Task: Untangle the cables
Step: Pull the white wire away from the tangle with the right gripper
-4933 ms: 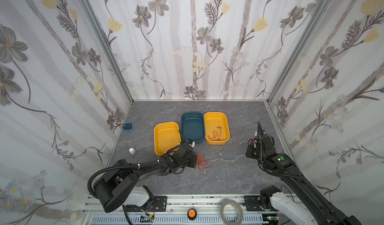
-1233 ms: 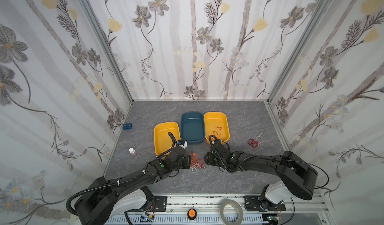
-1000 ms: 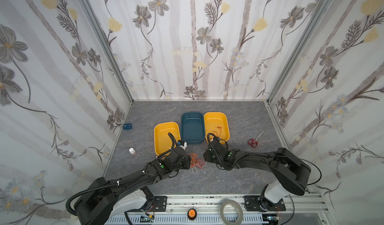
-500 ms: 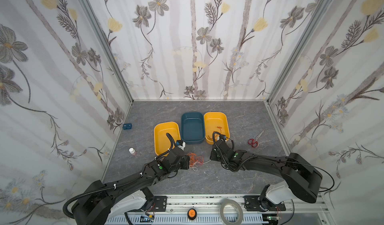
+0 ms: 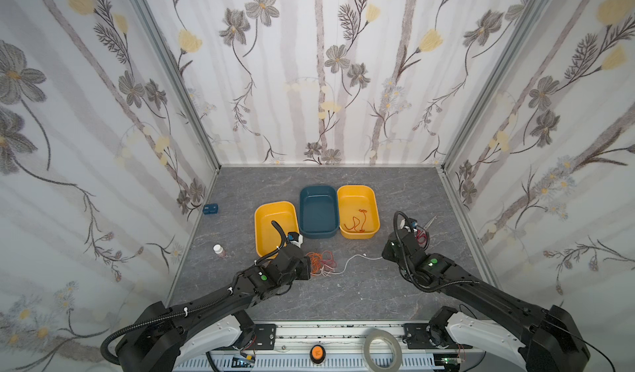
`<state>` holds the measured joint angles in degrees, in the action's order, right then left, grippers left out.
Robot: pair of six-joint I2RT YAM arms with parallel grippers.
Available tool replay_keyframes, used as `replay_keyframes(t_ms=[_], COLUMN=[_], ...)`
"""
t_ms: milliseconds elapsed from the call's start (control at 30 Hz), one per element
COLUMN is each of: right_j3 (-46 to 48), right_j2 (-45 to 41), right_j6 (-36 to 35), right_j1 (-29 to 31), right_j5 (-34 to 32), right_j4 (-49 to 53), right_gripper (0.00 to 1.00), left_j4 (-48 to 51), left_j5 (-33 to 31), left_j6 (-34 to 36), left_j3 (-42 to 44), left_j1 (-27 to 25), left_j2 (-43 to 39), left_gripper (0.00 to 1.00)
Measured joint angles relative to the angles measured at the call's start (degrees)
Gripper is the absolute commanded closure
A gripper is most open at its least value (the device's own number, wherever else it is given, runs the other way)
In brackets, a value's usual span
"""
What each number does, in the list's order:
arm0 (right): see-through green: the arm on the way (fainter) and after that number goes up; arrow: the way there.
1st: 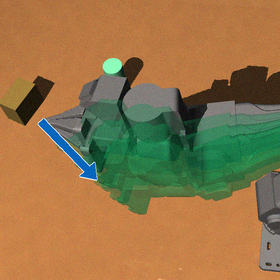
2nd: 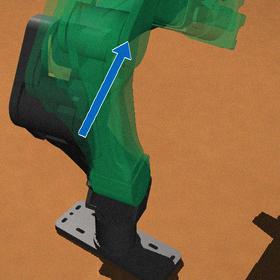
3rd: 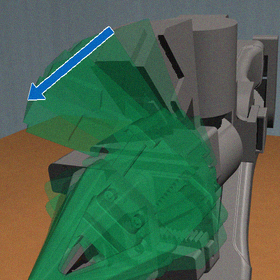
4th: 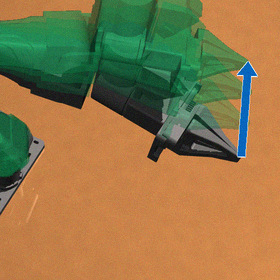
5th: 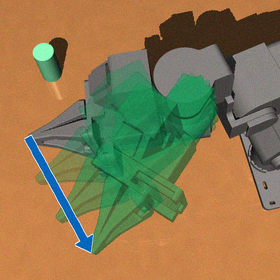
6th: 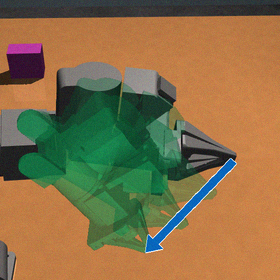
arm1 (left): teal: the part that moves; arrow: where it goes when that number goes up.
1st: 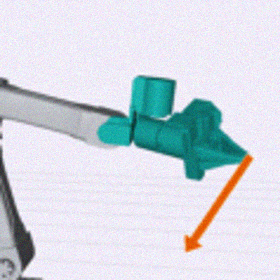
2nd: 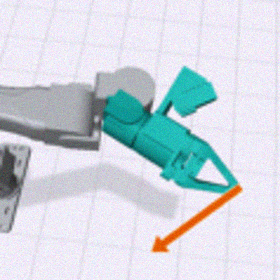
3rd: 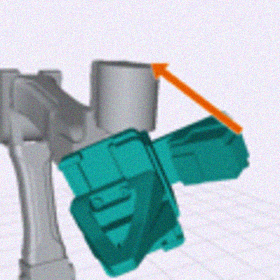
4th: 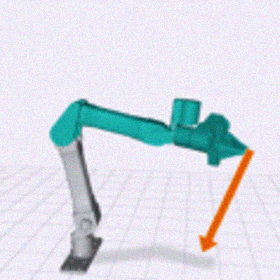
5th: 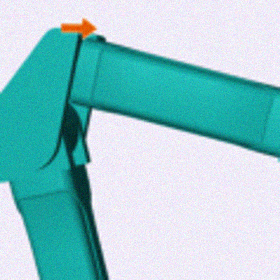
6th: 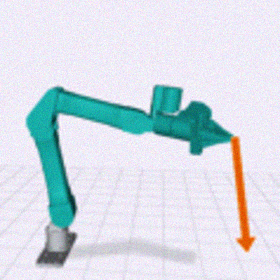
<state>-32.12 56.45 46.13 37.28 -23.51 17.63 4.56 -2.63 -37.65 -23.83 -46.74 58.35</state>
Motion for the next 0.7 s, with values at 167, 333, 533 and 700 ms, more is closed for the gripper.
replay_keyframes(t_ms=[167, 333, 533, 700], right_j3=[0.7, 0.7, -0.3, -2.4], right_j2=[-6.6, -11.4, -14.7, -15.9], right_j6=[-2.2, -4.7, -6.8, -8.4], right_j1=[-5.7, -10.8, -19.6, -23.4], right_j5=[-0.6, -0.9, 0.3, 4.7], right_j4=[4.5, 7.8, 11.1, 12.1], right_gripper=[1.0, 1.0, 1.0, 1.0], left_j4=[0.9, 1.9, 3.9, 4.4], left_j5=[-0.7, -0.9, -1.6, -1.6], left_j6=[-0.7, -1.2, -1.8, -2.0], left_j3=[0.0, -0.1, -0.2, -0.2], left_j1=[0.7, 1.0, 1.5, 1.7], left_j2=[-0.2, -0.2, -0.2, -0.2], left_gripper=[0.99, 0.99, 1.0, 0.99])
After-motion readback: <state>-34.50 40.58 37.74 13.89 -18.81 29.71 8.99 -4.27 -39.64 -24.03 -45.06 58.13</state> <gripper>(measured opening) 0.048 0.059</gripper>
